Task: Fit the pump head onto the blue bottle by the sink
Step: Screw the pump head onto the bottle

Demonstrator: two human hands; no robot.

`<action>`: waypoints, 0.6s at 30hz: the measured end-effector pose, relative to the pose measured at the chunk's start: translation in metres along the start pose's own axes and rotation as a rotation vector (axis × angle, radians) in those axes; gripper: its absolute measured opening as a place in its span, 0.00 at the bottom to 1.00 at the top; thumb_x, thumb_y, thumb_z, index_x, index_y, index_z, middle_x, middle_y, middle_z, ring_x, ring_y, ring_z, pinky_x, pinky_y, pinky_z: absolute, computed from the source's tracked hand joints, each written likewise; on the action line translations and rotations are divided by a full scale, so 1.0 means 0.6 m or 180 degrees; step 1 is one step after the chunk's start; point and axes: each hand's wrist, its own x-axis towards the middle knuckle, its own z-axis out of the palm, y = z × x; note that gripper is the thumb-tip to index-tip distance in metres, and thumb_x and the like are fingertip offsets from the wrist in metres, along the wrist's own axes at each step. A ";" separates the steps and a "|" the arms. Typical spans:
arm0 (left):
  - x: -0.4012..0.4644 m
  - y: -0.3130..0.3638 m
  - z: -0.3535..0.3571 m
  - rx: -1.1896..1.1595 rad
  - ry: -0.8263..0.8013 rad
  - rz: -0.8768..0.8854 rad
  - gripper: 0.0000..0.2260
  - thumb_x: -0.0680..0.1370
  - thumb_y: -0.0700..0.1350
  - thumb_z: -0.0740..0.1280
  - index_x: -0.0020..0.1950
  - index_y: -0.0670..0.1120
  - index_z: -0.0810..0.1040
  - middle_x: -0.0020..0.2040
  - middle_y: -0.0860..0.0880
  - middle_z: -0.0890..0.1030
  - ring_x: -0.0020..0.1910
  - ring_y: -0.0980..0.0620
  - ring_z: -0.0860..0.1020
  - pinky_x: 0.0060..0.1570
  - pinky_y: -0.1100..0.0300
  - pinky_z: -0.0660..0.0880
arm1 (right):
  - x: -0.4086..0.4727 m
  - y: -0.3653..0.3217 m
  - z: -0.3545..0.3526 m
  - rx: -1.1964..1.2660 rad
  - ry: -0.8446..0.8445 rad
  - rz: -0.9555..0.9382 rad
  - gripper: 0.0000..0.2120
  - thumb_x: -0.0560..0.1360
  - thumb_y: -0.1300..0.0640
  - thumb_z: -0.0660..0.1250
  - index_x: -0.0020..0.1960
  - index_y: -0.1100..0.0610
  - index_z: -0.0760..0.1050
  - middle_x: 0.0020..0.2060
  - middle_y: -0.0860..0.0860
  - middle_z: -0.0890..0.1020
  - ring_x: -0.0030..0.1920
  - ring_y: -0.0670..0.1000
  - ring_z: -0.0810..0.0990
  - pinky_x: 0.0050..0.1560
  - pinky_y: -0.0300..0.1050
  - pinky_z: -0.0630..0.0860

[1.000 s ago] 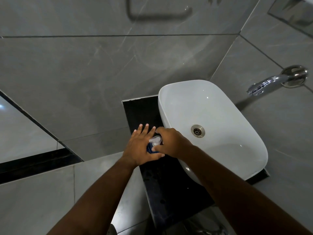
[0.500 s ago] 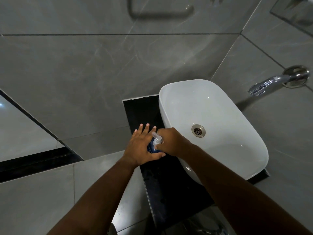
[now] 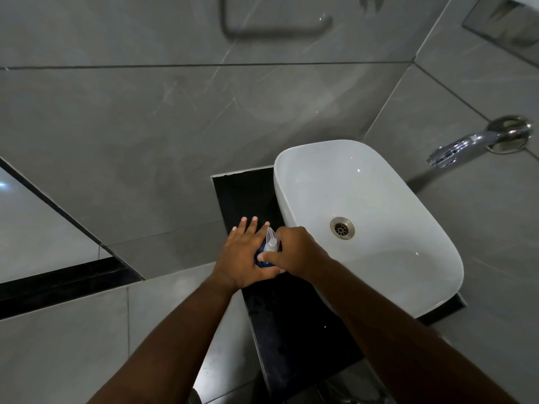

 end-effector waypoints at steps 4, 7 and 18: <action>0.002 -0.001 -0.001 0.0037 0.0005 0.0010 0.47 0.65 0.72 0.65 0.78 0.53 0.54 0.79 0.45 0.54 0.76 0.50 0.42 0.73 0.46 0.44 | -0.005 0.007 -0.002 0.0212 -0.0026 -0.0303 0.15 0.70 0.60 0.72 0.55 0.65 0.76 0.48 0.61 0.83 0.48 0.59 0.81 0.49 0.45 0.75; 0.002 0.001 0.000 0.0063 0.0015 -0.0002 0.47 0.66 0.74 0.62 0.78 0.53 0.53 0.79 0.46 0.53 0.77 0.48 0.43 0.72 0.47 0.43 | -0.004 0.003 0.005 0.0121 0.0225 0.0047 0.15 0.71 0.53 0.72 0.52 0.62 0.78 0.45 0.58 0.84 0.44 0.55 0.82 0.45 0.43 0.74; 0.001 0.000 0.001 0.0014 -0.0039 -0.0031 0.44 0.67 0.67 0.64 0.78 0.53 0.53 0.79 0.45 0.53 0.76 0.51 0.40 0.72 0.48 0.41 | -0.016 0.006 0.045 0.0540 0.0779 0.0344 0.15 0.67 0.49 0.74 0.47 0.58 0.78 0.39 0.49 0.82 0.35 0.44 0.79 0.36 0.33 0.72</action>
